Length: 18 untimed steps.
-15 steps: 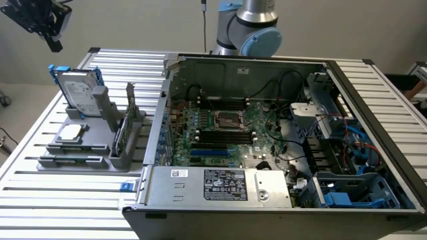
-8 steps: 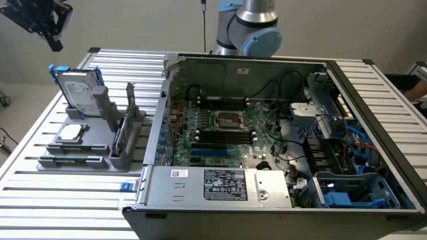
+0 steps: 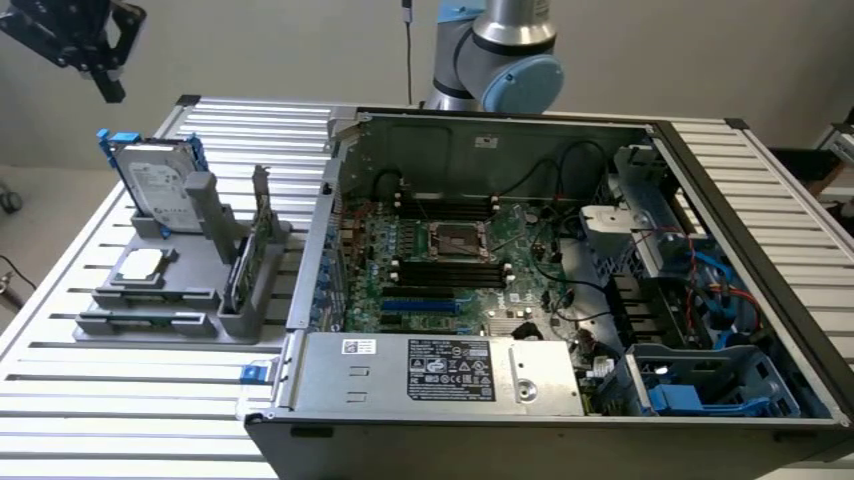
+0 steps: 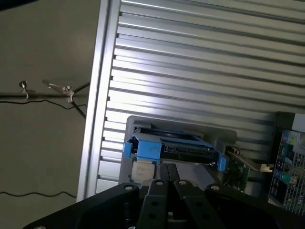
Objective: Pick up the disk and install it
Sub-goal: 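Pick up the disk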
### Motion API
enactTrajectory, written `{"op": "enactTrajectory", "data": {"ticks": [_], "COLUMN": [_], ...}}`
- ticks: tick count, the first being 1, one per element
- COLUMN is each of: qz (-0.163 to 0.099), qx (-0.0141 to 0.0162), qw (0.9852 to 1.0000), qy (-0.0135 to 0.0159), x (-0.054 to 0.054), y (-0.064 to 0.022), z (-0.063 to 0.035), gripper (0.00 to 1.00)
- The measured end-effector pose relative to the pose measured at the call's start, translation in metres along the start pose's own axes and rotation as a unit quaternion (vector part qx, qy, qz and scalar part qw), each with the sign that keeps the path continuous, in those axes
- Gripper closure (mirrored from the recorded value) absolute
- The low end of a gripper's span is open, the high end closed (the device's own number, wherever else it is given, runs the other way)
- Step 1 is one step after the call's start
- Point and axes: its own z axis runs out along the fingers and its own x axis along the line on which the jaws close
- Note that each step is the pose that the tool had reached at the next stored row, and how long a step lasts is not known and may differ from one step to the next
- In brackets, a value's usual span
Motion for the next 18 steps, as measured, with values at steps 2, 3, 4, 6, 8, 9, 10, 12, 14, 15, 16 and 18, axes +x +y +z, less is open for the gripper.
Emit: {"op": "enactTrajectory", "data": {"ticks": [2,3,4,6,8,9,10,12,14,15,16,18], "qz": [-0.017,-0.026,-0.034,-0.051,-0.069,-0.077,-0.086,-0.103,-0.12,-0.129,-0.137,-0.154], "qx": [-0.0006,-0.0009,-0.0012,-0.0017,-0.0022,-0.0024,-0.0026,-0.003,-0.0034,-0.0035,-0.0037,-0.004], "qw": [0.9999,0.9997,0.9994,0.9987,0.9976,0.997,0.9963,0.9946,0.9927,0.9917,0.9906,0.988], "qy": [0.0,0.0001,0.0001,0.0001,0.0001,0.0002,0.0003,0.0005,0.0007,0.0007,0.0008,0.0006], "x": [0.0,0.0,0.0,0.0,0.0,0.0,0.0,0.0,0.0,0.0,0.0,0.0], "y": [0.0,0.0,0.0,0.0,0.0,0.0,0.0,0.0,0.0,0.0,0.0,0.0], "z": [0.0,0.0,0.0,0.0,0.0,0.0,0.0,-0.0001,0.0,0.0,0.0001,0.0005], "gripper": [0.89,0.89,0.89,0.89,0.89,0.89,0.89,0.89,0.89,0.89,0.89,0.89]}}
